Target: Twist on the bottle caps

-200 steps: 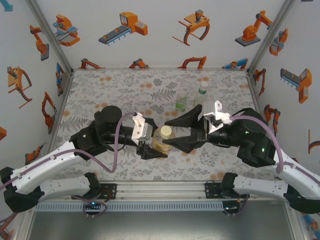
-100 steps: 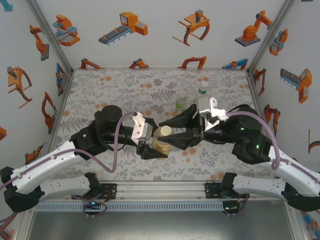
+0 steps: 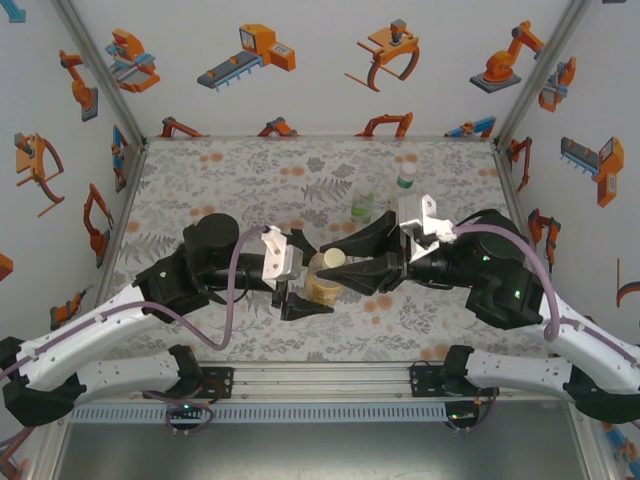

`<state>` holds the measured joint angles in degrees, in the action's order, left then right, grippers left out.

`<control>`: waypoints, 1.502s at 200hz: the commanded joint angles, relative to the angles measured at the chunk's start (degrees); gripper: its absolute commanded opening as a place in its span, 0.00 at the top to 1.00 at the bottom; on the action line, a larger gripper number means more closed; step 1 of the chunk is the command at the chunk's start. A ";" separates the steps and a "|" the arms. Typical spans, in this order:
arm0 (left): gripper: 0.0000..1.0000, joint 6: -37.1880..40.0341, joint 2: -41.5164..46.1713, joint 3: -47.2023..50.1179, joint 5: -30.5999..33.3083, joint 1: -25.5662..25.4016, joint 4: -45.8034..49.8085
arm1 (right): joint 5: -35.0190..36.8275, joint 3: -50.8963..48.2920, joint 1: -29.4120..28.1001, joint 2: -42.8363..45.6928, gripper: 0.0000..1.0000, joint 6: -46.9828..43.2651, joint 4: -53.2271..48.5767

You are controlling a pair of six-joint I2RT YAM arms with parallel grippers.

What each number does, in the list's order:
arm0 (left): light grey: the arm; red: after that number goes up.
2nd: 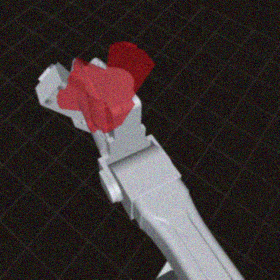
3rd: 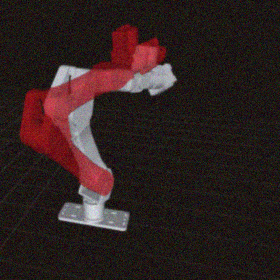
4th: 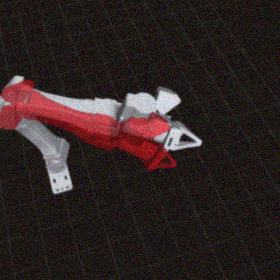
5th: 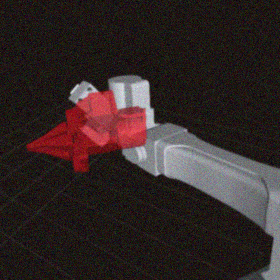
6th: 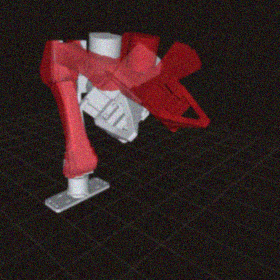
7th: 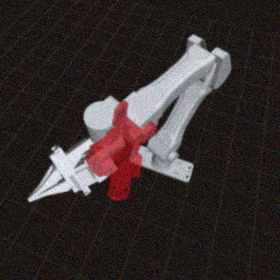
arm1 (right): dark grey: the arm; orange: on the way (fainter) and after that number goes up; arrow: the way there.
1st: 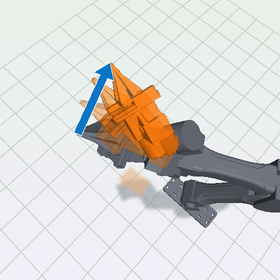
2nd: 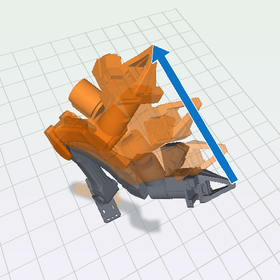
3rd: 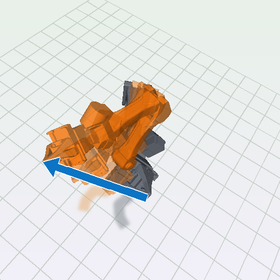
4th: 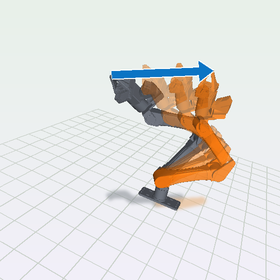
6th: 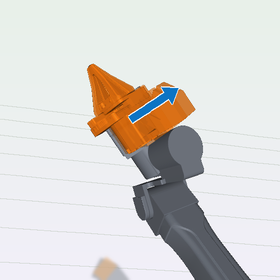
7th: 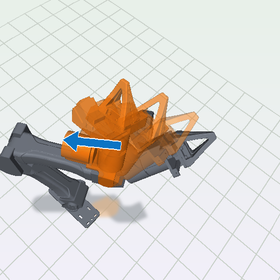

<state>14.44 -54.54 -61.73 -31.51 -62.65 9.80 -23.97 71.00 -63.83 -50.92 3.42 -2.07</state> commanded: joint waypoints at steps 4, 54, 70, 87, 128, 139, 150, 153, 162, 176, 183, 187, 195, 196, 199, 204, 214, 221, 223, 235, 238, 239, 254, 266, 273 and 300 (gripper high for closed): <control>0.24 2.06 5.04 1.50 11.33 0.13 1.29 | 6.65 -0.82 0.04 1.85 0.88 -3.16 -1.59; 0.17 2.15 11.26 4.38 20.21 0.08 5.57 | 19.83 -4.67 0.88 -0.11 0.91 -8.29 -2.50; 0.16 1.02 12.67 5.42 24.25 0.16 6.84 | 21.99 -6.31 2.94 -1.86 0.92 -8.74 -0.27; 0.16 -0.19 14.08 6.89 27.59 0.14 7.45 | 21.59 -9.36 7.60 -3.97 0.94 -7.04 5.28; 0.16 -2.24 15.36 10.12 30.43 0.21 7.72 | 17.11 -16.05 18.92 -12.66 0.97 -1.41 23.01; 0.16 -2.61 15.35 10.62 30.56 0.20 7.93 | 16.02 -16.42 20.95 -16.27 0.97 -1.21 27.67; 0.16 -2.91 15.01 11.00 30.63 0.18 8.03 | 14.93 -15.99 22.62 -19.73 0.97 -0.81 30.91; 0.16 -3.00 14.93 11.06 30.63 0.19 8.13 | 14.57 -15.81 23.02 -20.54 0.97 -0.79 31.72; 0.16 -3.25 14.70 11.35 30.63 0.20 8.05 | 14.07 -15.10 24.09 -23.56 0.97 -0.86 33.98; 0.16 -3.51 14.30 11.82 30.72 0.21 7.95 | 12.89 -14.16 25.45 -27.66 0.97 -0.98 38.11; 0.16 -3.54 14.17 11.94 30.82 0.19 7.93 | 12.73 -13.67 25.96 -29.55 0.97 -1.09 39.29; 0.16 -3.54 14.02 11.99 30.94 0.18 7.94 | 12.61 -13.20 26.30 -30.76 0.97 -1.01 40.03; 0.16 -3.58 13.85 11.99 31.05 0.25 7.97 | 12.16 -12.17 27.01 -33.37 0.97 -0.96 41.62; 0.16 -3.60 13.76 12.03 31.15 0.25 7.96 | 12.13 -12.05 27.05 -33.59 0.97 -0.96 41.79; 0.16 -3.62 13.74 12.06 31.18 0.29 8.01 | 12.04 -11.81 27.28 -34.46 0.97 -1.08 42.36; 0.16 -3.63 13.55 12.12 31.35 0.33 8.02 | 12.02 -11.22 27.56 -35.79 0.97 -1.05 43.33; 0.16 -3.62 13.44 12.25 31.50 0.26 7.94 | 11.86 -10.01 28.16 -38.49 0.97 -1.03 44.86; 0.16 -3.78 13.32 12.34 31.64 0.39 7.66 | 11.69 -9.07 28.53 -40.25 0.97 -0.80 45.98; 0.16 -3.75 13.30 12.41 31.63 0.40 7.59 | 11.60 -8.87 28.68 -40.78 0.97 -0.68 46.33; 0.16 -4.02 13.07 12.67 31.51 0.47 7.17 | 11.42 -7.38 29.47 -43.79 0.97 0.28 48.16; 0.17 -3.99 13.05 12.69 31.51 0.45 7.03 | 11.33 -6.96 29.61 -44.53 0.97 0.44 48.54; 0.16 -3.99 12.97 12.69 31.51 0.48 7.01 | 11.32 -6.86 29.67 -44.75 0.97 0.53 48.73; 0.16 -4.18 12.72 12.87 31.24 0.65 6.87 | 10.88 -5.14 30.48 -48.02 0.97 1.41 50.60; 0.16 -4.25 12.51 12.96 31.34 0.75 6.89 | 10.58 -3.79 30.91 -50.10 0.97 1.72 51.15; 0.16 -4.39 12.38 13.04 31.32 0.87 6.89 | 10.56 -3.23 31.04 -51.16 0.96 1.78 51.39; 0.16 -4.59 12.18 13.27 30.93 1.34 6.88 | 10.21 -2.53 31.58 -54.05 0.93 2.16 52.24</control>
<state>11.16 -42.37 -49.19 -0.58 -61.87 17.80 -12.43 66.46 -32.69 -103.46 4.32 44.99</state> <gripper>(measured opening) 0.836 0.369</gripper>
